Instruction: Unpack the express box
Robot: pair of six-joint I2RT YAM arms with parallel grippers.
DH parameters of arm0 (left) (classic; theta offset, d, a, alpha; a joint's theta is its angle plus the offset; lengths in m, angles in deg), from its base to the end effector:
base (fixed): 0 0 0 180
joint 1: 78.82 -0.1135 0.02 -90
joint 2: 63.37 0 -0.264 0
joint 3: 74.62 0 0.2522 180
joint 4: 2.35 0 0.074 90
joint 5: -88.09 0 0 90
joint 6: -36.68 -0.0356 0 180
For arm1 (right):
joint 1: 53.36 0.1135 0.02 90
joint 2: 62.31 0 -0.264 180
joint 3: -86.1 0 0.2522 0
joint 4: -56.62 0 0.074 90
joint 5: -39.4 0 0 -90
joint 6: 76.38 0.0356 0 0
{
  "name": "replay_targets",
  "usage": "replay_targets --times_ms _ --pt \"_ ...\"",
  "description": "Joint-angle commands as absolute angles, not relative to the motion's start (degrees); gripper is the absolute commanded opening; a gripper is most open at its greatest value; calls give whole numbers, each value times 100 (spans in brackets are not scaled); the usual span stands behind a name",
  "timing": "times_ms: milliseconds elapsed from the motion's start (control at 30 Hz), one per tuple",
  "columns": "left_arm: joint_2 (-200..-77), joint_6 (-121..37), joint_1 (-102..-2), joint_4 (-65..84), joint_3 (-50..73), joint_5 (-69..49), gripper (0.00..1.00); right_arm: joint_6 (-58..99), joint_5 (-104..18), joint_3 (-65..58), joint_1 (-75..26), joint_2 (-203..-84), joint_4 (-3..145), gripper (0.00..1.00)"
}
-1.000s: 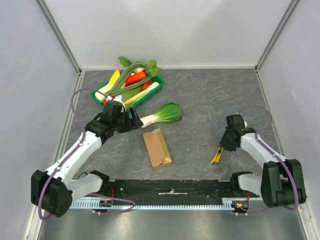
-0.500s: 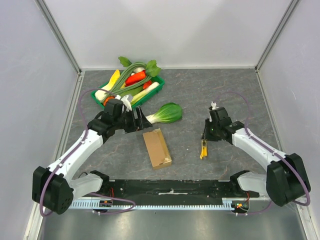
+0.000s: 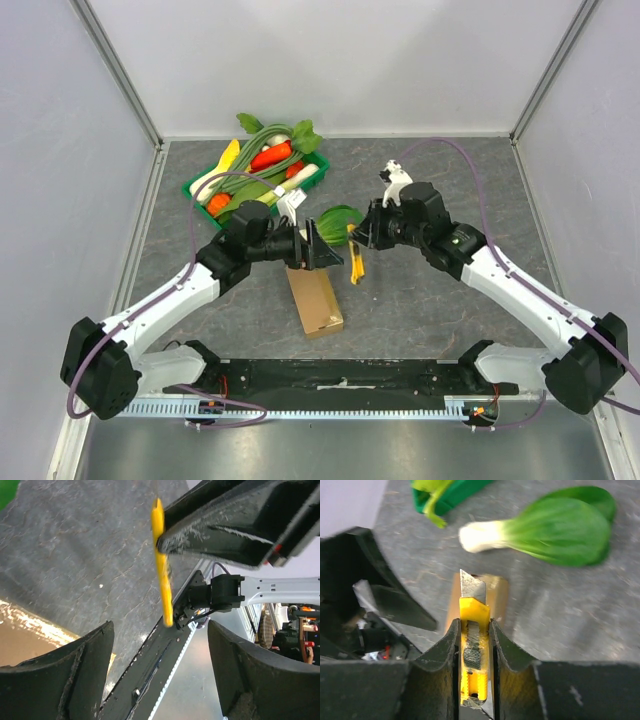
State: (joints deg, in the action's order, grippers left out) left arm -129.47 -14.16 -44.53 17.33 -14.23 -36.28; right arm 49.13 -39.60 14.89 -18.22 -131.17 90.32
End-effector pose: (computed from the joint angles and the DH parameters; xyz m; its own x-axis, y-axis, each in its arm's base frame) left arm 0.2013 -0.1616 0.2854 -0.8344 -0.0619 -0.5476 0.4636 0.4585 -0.7582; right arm 0.2167 0.1609 0.3134 -0.7519 0.1680 -0.6375 -0.3213 0.7510 0.5769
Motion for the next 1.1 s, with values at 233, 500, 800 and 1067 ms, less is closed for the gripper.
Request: replay_targets --times_ms 233,500,800,1067 --pt "-13192 -1139 -4041 781 -1252 -2969 62 5300 -4155 476 -977 -13482 8602 4" --pt "-13140 -1314 -4023 1781 -1182 -1626 49 5300 -5187 458 -915 -13639 9118 4" --pt "-12375 -1622 -4041 2810 -1243 -43 66 4027 -5641 1388 -888 -13789 9912 53" --pt "-12146 -1886 -4190 3303 -1059 125 71 2875 -4910 2189 -783 -14473 9376 64"
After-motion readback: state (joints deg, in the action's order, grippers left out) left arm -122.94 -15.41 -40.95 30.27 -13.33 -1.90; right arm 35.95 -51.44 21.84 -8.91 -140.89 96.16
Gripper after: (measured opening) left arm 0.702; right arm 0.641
